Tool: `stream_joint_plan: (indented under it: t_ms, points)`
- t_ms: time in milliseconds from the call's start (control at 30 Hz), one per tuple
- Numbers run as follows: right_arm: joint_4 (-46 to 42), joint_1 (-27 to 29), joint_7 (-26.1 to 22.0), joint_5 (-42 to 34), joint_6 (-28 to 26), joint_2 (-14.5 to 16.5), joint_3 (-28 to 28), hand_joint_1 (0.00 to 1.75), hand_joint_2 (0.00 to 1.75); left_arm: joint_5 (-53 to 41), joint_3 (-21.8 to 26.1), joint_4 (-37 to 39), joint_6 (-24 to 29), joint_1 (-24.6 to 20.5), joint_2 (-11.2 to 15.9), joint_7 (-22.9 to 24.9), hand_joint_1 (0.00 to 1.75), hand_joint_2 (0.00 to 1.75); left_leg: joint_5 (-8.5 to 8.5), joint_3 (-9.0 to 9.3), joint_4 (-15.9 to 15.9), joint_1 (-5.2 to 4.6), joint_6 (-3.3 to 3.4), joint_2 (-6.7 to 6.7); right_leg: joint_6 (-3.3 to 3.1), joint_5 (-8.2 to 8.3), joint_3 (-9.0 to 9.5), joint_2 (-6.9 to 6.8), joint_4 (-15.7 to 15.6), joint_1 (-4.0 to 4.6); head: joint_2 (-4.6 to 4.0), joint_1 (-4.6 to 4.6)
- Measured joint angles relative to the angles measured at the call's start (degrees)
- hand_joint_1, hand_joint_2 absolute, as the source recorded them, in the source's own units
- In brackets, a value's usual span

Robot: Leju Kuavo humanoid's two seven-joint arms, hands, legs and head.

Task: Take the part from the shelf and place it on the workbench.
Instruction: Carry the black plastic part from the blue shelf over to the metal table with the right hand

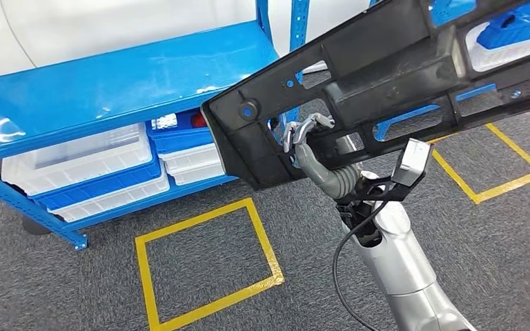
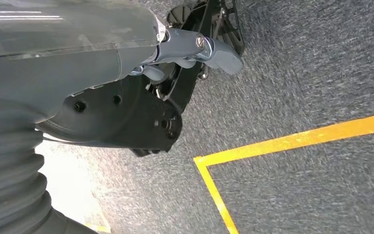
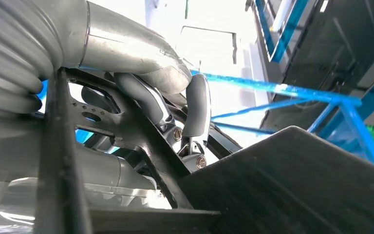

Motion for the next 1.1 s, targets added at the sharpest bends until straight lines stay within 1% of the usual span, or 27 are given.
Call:
stream_joint_plan:
  t_ms: [33, 100, 133, 167, 200, 233, 267, 300, 367, 400, 433, 467, 500, 533, 600, 633, 667, 733, 767, 800, 867, 900, 933, 967, 1000, 1033, 1100]
  points:
    - [-0.2, 0.2, 0.0, -0.1, 0.0, -0.1, -0.1, 1.75, 1.75, 0.0, 0.0, 0.0, 0.0, 0.0, 0.0, 0.0, 0.0, 1.75, 2.16, 1.86, -3.9, 0.0, 0.33, -0.68, 0.1, 0.06, -0.02, 0.64, 0.0, -0.02, 0.0, 0.0]
    - [-0.7, 0.5, 0.0, 0.0, -0.2, -0.3, -0.6, 1.75, 1.75, 0.0, 0.0, 0.0, -0.2, 0.0, 0.0, 0.0, 0.0, 1.75, 4.6, 5.27, -10.8, -0.02, 0.92, -2.89, 0.56, 0.32, -0.35, 1.79, 0.1, -0.14, 0.0, -0.01]
    - [-1.1, 0.7, 0.1, 0.2, -0.3, -0.6, -0.9, 1.75, 1.75, 0.0, 0.0, 0.0, -0.2, 0.0, 0.0, 0.0, 0.0, 1.75, 4.86, 6.13, -12.7, -0.1, 1.1, -3.66, 0.9, 0.52, -0.58, 2.29, 0.0, -0.31, 0.0, -0.01]
    - [-1.4, 1.0, 0.1, 0.3, -0.4, -0.9, -1.2, 1.75, 1.75, 0.0, 0.0, 0.0, -0.3, 0.0, 0.0, 0.0, 0.0, 1.75, 4.65, 6.42, -13.4, -0.21, 1.21, -3.83, 1.33, 0.78, -0.83, 2.79, -0.1, -0.46, 0.0, -0.01]
    - [-1.8, 1.3, 0.2, 0.5, -0.4, -1.2, -1.5, 1.75, 1.75, 0.0, 0.0, 0.0, -0.4, -0.1, 0.0, 0.0, 0.0, 1.75, 4.75, 6.44, -13.9, -0.22, 1.32, -3.34, 1.77, 1.03, -0.96, 3.29, -0.2, -0.53, 0.0, -0.01]
    - [-2.0, 1.6, 0.3, 0.5, -0.4, -1.6, -1.8, 1.75, 1.75, 0.0, -0.1, 0.0, -0.4, -0.2, 0.0, 0.0, 0.0, 1.75, 4.92, 6.55, -14.4, -0.16, 1.51, -2.71, 2.11, 1.04, -1.09, 3.17, -0.2, -0.52, 0.0, 0.0]
    - [-2.3, 1.8, 0.3, 0.6, -0.4, -1.9, -2.1, 1.75, 1.75, 0.0, -0.1, 0.0, -0.5, -0.3, 0.0, 0.0, 0.0, 1.75, 5.16, 6.67, -14.9, -0.04, 1.79, -2.07, 2.41, 0.5, -1.53, 2.32, 0.5, -0.37, 0.0, 0.0]
    - [-2.5, 1.8, 0.4, 0.6, -0.4, -2.2, -2.3, 1.75, 1.75, 0.0, -0.1, 0.0, -0.5, -0.3, -0.1, 0.0, 0.0, 1.75, 5.43, 6.77, -15.3, 0.08, 2.02, -1.41, 2.65, -0.67, -2.4, 1.12, 2.2, -0.22, 0.0, 0.01]
    - [-2.7, 2.0, 0.4, 1.0, -0.5, -2.6, -2.5, 1.75, 1.75, 0.0, -0.1, 0.0, -0.5, -0.1, -0.2, 0.1, 0.0, 1.75, 5.62, 6.78, -15.6, -0.01, 2.34, -0.12, 2.98, -4.22, -5.5, -1.37, 8.7, -0.13, 0.0, 0.01]
    - [-2.7, 2.2, 0.2, 1.5, -0.7, -2.7, -2.5, 1.75, 1.75, 0.0, -0.1, 0.0, -0.5, -0.1, -0.2, 0.1, 0.0, 1.75, 5.6, 6.7, -15.5, -0.09, 2.38, 0.54, 3.12, -5.57, -7.08, -1.82, 12.1, -0.17, 0.0, 0.02]
    - [-2.8, 2.6, 0.0, 2.3, -1.0, -2.8, -2.7, 1.75, 1.75, 0.0, -0.1, 0.0, -0.5, 0.0, -0.2, 0.1, 0.0, 1.75, 5.55, 6.64, -15.4, -0.13, 2.4, 1.16, 3.22, -6.05, -8.0, -2.09, 14.2, -0.21, 0.0, 0.01]
    - [-3.0, 3.0, -0.4, 3.1, -1.4, -3.0, -2.9, 1.75, 1.75, 0.0, -0.1, 0.0, -0.5, 0.0, -0.2, 0.3, 0.0, 1.75, 5.47, 6.59, -15.3, -0.15, 2.41, 1.74, 3.29, -5.5, -7.87, -2.3, 14.3, -0.24, 0.0, 0.01]
    - [-3.3, 3.4, -0.8, 4.1, -1.7, -3.3, -3.3, 1.75, 1.75, 0.0, -0.1, 0.0, -0.6, 0.0, -0.2, 0.4, 0.0, 1.75, 5.34, 6.56, -15.1, -0.16, 2.37, 2.28, 3.3, -4.05, -6.58, -2.58, 12.2, -0.26, 0.0, 0.01]
    - [-3.8, 3.9, -1.4, 4.9, -2.0, -3.7, -3.8, 1.75, 1.75, 0.0, -0.1, 0.0, -0.6, -0.1, -0.2, 0.6, 0.0, 1.75, 5.15, 6.56, -14.9, -0.17, 2.27, 2.72, 3.25, -2.24, -4.43, -3.23, 8.5, -0.25, 0.0, 0.01]
    - [-5.1, 4.8, -2.6, 6.6, -2.3, -4.5, -5.1, 1.75, 1.75, 0.0, -0.3, 0.0, -0.8, -0.1, -0.3, 0.9, 0.0, 1.75, 4.73, 6.49, -14.3, -0.44, 1.89, 3.43, 2.64, -0.26, -0.9, -4.84, 1.9, 0.13, 0.0, 0.02]
    - [-6.0, 5.5, -3.2, 7.3, -2.4, -4.8, -5.9, 1.75, 1.75, 0.0, -0.4, 0.0, -0.9, 0.0, -0.3, 1.1, 0.0, 1.75, 4.57, 6.46, -14.1, -0.6, 1.67, 3.75, 2.24, -0.08, -0.21, -5.26, 0.3, 0.31, 0.0, 0.01]
    - [-6.8, 6.3, -3.7, 7.9, -2.4, -5.2, -6.6, 1.75, 1.75, 0.0, -0.6, 0.0, -1.0, 0.0, -0.2, 1.3, 0.0, 1.75, 4.47, 6.46, -14.1, -0.74, 1.42, 4.08, 1.81, -0.26, -0.2, -5.15, 0.0, 0.49, 0.0, 0.01]
    - [-8.5, 8.2, -4.3, 9.0, -2.4, -6.0, -8.1, 1.75, 1.75, 0.0, -1.0, 0.0, -1.0, 0.0, -0.2, 1.7, 0.0, 1.75, 4.14, 6.51, -13.9, -0.69, 0.9, 4.57, 1.14, 0.0, -0.32, -4.13, -0.2, 0.37, 0.0, 0.01]
    - [-9.3, 8.9, -4.5, 9.4, -2.4, -6.4, -8.7, 1.75, 1.75, 0.0, -1.2, 0.0, -1.1, 0.0, -0.2, 1.8, 0.0, 1.75, 3.46, 6.32, -13.3, -0.6, 0.59, 4.04, 0.81, 0.13, -0.31, -3.68, -0.3, 0.26, 0.0, 0.01]
    - [-10.0, 9.5, -4.6, 9.7, -2.3, -6.7, -9.1, 1.75, 1.75, 0.0, -1.3, 0.0, -1.1, 0.0, -0.2, 1.9, 0.0, 1.75, 2.21, 5.72, -11.6, -0.47, 0.33, 3.17, 0.51, 0.28, -0.32, -3.24, -0.5, 0.13, 0.0, 0.01]
    - [-11.0, 10.4, -4.8, 10.2, -2.3, -7.2, -9.7, 1.75, 1.75, 0.0, -1.4, 0.0, -1.2, 0.1, -0.2, 1.9, 0.0, 1.75, -1.69, 2.96, -4.9, -0.23, -0.03, 1.05, 0.1, 0.44, -0.41, -2.24, -0.5, 0.03, 0.0, 0.01]
    - [-11.5, 10.7, -4.7, 10.5, -2.3, -7.5, -10.0, 1.75, 1.75, 0.0, -1.4, 0.0, -1.2, 0.2, -0.2, 1.9, 0.0, 1.75, -3.44, 1.26, -0.9, -0.16, -0.11, 0.57, 0.0, 0.5, -0.49, -1.66, -0.5, 0.05, 0.0, 0.0]
    - [-11.9, 11.0, -4.6, 10.7, -2.2, -7.8, -10.3, 1.75, 1.75, 0.0, -1.4, 0.0, -1.1, 0.3, -0.2, 1.9, 0.0, 1.75, -4.39, -0.01, 2.1, -0.14, -0.13, 0.35, -0.04, 0.54, -0.54, -1.04, -0.5, 0.07, 0.0, 0.0]
    - [-12.4, 11.4, -4.2, 10.9, -2.0, -8.1, -10.5, 1.75, 1.75, 0.0, -1.5, 0.0, -1.1, 0.4, -0.2, 1.9, 0.0, 1.75, -4.15, -0.34, 3.0, -0.13, -0.06, 0.26, -0.03, 0.59, -0.56, -0.39, -0.5, 0.09, 0.0, 0.0]
    - [-13.0, 11.7, -3.7, 11.2, -1.7, -8.6, -10.8, 1.75, 1.75, 0.0, -1.5, 0.0, -1.0, 0.4, -0.1, 1.9, 0.0, 1.75, -2.85, 0.36, 1.6, -0.13, 0.12, 0.13, 0.01, 0.65, -0.56, 0.29, -0.4, 0.09, 0.0, 0.0]
    - [-13.5, 12.0, -3.1, 11.6, -1.1, -9.1, -11.0, 1.75, 1.75, 0.0, -1.5, 0.0, -1.0, 0.4, -0.1, 1.8, 0.0, 1.75, -0.79, 2.01, -1.8, -0.14, 0.39, -0.29, 0.1, 0.71, -0.53, 0.92, -0.4, 0.1, 0.0, 0.0]
    - [-14.4, 12.3, -2.2, 12.7, 0.5, -10.9, -11.1, 1.75, 1.75, 0.0, -1.5, 0.0, -1.1, 0.3, 0.2, 1.2, 0.0, 1.75, 2.64, 5.75, -9.9, -0.14, 1.1, -2.73, 0.44, 0.89, -0.66, 2.1, -0.3, 0.06, 0.0, 0.01]
